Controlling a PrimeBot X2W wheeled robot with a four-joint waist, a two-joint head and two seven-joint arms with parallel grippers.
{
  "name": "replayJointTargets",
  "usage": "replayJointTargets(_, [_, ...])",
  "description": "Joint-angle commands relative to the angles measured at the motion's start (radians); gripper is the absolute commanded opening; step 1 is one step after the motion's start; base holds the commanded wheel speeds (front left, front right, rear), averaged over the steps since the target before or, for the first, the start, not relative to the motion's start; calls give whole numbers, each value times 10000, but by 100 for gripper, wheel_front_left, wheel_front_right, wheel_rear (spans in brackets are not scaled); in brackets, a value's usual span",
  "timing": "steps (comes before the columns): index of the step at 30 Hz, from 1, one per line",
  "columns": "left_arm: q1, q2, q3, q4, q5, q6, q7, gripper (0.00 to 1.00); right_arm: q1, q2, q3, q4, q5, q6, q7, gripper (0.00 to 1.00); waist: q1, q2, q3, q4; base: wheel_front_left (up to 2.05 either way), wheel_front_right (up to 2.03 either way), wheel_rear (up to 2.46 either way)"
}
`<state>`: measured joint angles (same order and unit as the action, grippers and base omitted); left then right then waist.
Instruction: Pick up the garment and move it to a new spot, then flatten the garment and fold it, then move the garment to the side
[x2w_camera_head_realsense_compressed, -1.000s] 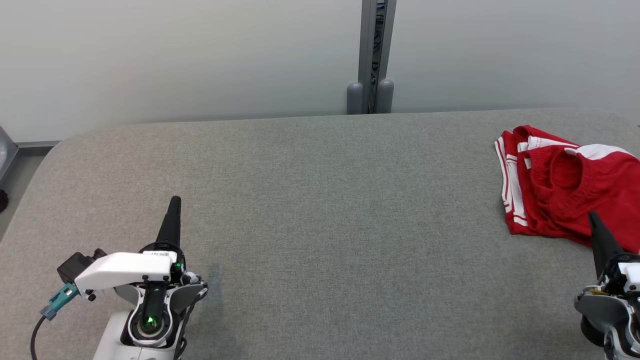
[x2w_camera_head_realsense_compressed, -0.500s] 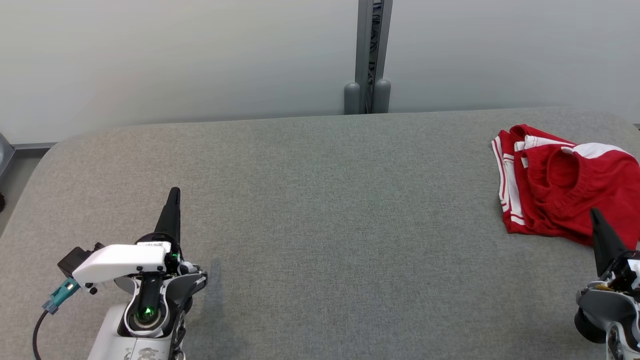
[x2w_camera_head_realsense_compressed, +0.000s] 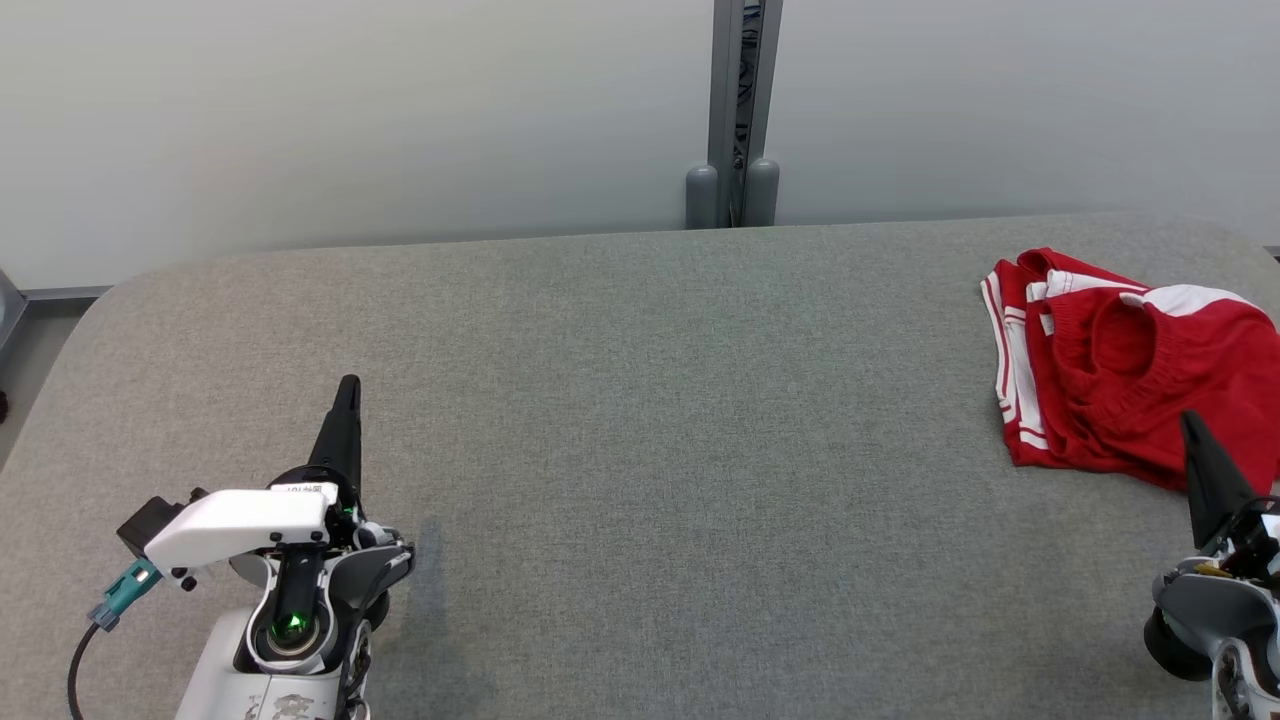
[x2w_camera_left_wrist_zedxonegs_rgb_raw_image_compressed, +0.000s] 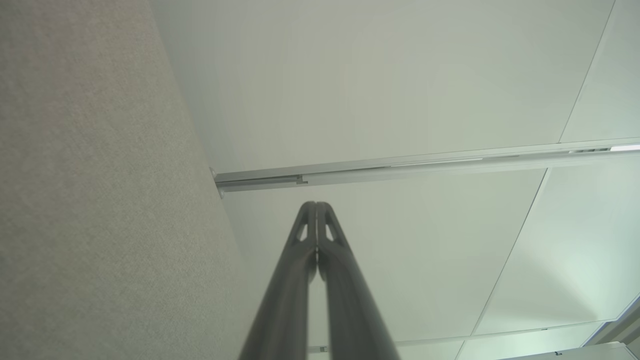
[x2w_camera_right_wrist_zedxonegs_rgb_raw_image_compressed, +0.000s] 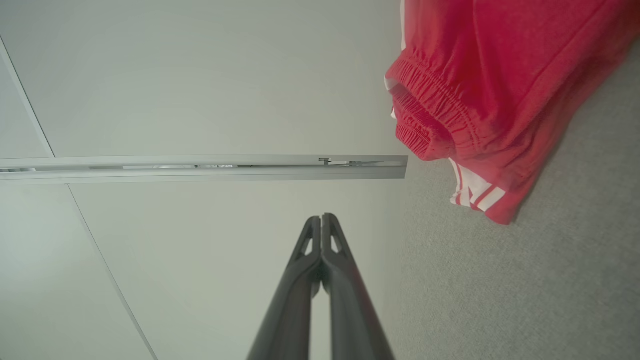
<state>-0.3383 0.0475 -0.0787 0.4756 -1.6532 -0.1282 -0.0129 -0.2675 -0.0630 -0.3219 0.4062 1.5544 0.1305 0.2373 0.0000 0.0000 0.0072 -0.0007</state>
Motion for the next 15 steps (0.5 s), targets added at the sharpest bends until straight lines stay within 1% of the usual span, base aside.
replayJointTargets(1, [-196, 51, 46, 7, 3, -53, 16, 0, -81, -21, -48, 31, 15, 4, 33, 0, 0, 0, 0, 1, 0, 0, 0])
replayJointTargets(15, [-196, 51, 45, 6, 1, -52, 15, 0, -81, -23, -46, 31, 14, 2, 33, 0, 0, 0, 0, 1, 0, 0, 0])
